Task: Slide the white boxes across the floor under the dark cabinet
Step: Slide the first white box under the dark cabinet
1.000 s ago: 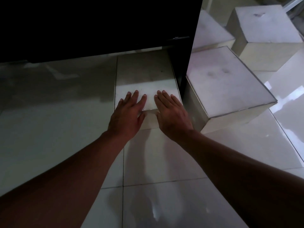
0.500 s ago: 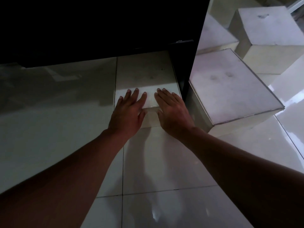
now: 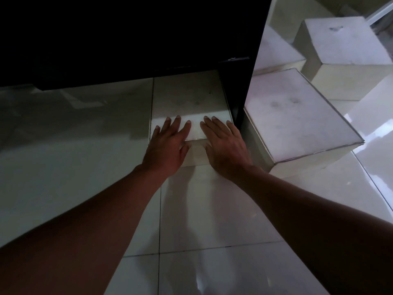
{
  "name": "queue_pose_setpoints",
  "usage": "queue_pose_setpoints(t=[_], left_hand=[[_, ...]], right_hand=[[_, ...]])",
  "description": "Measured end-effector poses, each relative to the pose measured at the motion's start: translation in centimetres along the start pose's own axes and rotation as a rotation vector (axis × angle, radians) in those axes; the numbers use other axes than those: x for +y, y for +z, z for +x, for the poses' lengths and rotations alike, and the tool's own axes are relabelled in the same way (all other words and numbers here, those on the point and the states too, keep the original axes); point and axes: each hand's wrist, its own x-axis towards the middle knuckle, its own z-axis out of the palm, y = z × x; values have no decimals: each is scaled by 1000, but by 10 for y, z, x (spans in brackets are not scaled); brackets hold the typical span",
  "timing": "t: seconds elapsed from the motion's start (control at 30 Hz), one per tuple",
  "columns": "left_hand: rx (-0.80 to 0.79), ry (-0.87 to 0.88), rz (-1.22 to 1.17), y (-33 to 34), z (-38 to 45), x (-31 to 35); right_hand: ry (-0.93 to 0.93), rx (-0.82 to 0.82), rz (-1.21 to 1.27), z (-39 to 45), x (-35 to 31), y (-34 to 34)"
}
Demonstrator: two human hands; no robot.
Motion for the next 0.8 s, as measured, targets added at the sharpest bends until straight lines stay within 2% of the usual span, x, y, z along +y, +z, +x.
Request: queue_pose_setpoints(t=[0.8], left_hand=[[-24, -4, 3, -1, 27, -11]], right_hand=[[32, -48, -28, 26, 9, 3]])
